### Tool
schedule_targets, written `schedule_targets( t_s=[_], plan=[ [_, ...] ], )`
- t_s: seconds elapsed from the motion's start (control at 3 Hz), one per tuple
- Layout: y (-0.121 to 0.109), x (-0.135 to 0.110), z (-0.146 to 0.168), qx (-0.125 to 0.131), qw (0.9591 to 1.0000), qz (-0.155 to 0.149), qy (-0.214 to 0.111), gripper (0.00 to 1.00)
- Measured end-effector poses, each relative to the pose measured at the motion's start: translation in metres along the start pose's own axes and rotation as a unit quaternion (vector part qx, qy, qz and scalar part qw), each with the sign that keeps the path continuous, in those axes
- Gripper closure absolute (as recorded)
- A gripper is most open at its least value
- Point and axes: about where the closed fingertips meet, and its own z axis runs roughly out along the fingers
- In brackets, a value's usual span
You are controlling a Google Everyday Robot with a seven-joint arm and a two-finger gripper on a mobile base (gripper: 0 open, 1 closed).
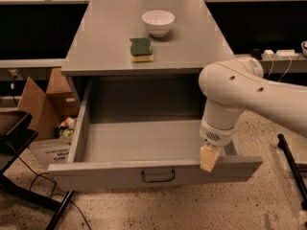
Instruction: Open top drawer
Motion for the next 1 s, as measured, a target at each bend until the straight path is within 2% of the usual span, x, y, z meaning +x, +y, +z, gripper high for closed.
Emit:
schedule_targets(
  t_s=[0.33,1.0],
  plan=[
    [0.0000,0.0000,0.0000,0.000,1.0000,0.000,0.000,0.81],
    [0.0000,0.0000,0.0000,0.000,1.0000,0.000,0.000,0.35]
  ],
)
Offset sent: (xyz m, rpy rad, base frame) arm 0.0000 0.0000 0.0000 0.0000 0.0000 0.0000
